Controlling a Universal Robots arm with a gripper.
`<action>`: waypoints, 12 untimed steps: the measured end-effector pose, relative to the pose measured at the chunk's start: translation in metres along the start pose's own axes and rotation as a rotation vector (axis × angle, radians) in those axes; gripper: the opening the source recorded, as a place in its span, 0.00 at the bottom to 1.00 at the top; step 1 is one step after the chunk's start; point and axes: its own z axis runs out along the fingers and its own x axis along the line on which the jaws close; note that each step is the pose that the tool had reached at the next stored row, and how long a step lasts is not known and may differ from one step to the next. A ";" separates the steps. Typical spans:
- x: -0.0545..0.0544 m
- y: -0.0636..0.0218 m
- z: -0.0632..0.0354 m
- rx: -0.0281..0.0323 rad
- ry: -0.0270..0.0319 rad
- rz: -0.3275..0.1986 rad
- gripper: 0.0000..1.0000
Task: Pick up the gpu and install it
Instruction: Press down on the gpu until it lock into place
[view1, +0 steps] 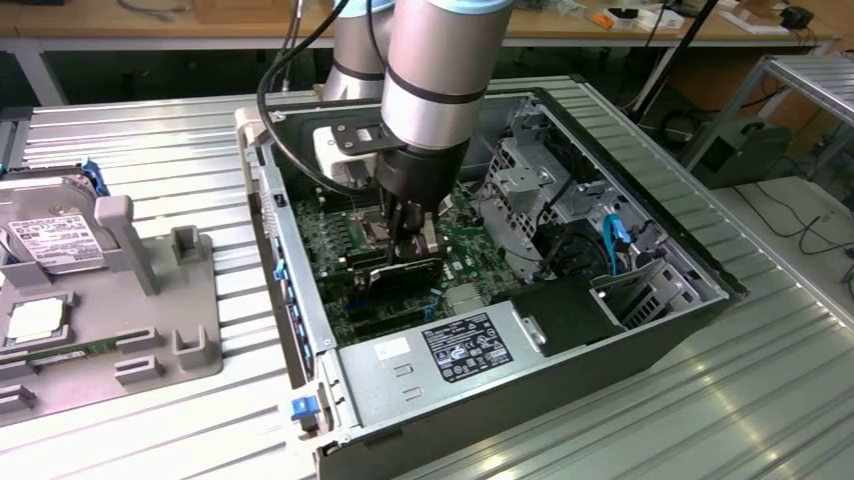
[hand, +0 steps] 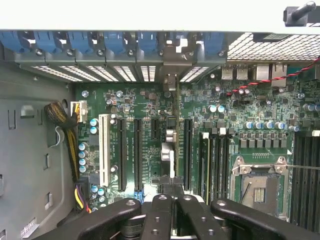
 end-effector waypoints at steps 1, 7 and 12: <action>0.000 0.0000 0.0000 0.0000 0.0000 0.000 0.11; 0.000 0.0045 0.0001 0.0000 0.0000 0.000 0.11; -0.001 0.0097 0.0030 0.0002 0.0000 0.000 0.11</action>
